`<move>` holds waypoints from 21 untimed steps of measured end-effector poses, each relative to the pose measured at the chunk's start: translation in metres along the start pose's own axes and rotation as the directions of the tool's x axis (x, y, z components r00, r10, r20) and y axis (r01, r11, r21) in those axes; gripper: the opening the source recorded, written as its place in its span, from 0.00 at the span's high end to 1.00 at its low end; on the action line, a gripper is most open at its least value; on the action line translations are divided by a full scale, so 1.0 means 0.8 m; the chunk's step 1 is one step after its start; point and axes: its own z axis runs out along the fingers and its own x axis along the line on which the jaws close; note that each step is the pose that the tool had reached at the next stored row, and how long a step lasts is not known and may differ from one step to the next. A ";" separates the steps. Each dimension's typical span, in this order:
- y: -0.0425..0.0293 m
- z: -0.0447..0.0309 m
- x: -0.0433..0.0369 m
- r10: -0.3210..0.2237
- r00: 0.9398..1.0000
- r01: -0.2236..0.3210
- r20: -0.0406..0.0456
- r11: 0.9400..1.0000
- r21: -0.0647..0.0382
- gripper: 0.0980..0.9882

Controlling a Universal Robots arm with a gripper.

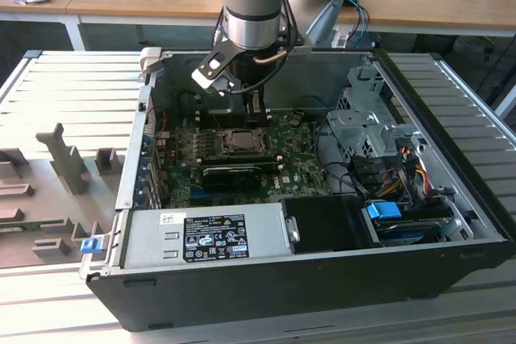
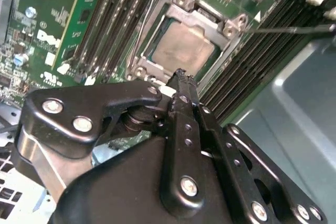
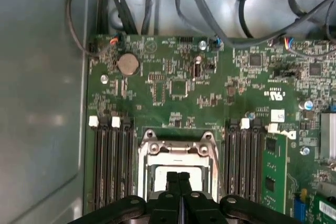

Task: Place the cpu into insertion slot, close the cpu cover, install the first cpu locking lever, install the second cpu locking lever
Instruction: 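Close the cpu cover, then install the first cpu locking lever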

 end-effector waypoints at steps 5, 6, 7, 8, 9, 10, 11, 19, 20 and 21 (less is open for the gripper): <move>-0.0068 -0.0001 0.000 -0.002 1.000 0.002 0.000 1.000 0.000 0.99; -0.0076 -0.0001 0.000 -0.002 1.000 0.002 0.000 1.000 0.000 0.99; -0.0083 -0.0001 0.000 -0.002 1.000 0.002 0.000 1.000 0.000 0.99; -0.0088 -0.0002 0.000 -0.002 1.000 0.002 0.000 1.000 0.000 0.99; -0.0097 -0.0002 0.000 -0.002 1.000 0.002 0.000 1.000 0.000 0.99; -0.0102 -0.0002 0.000 -0.002 1.000 0.002 0.000 1.000 0.000 0.99; -0.0108 -0.0003 0.000 -0.002 1.000 0.002 0.000 1.000 0.000 0.99; -0.0116 -0.0086 0.001 -0.002 1.000 0.002 0.003 1.000 0.000 0.99; -0.0115 -0.0103 0.001 -0.002 1.000 0.002 0.003 1.000 0.000 0.99; -0.0114 -0.0113 0.001 -0.002 1.000 0.002 0.004 1.000 0.000 0.99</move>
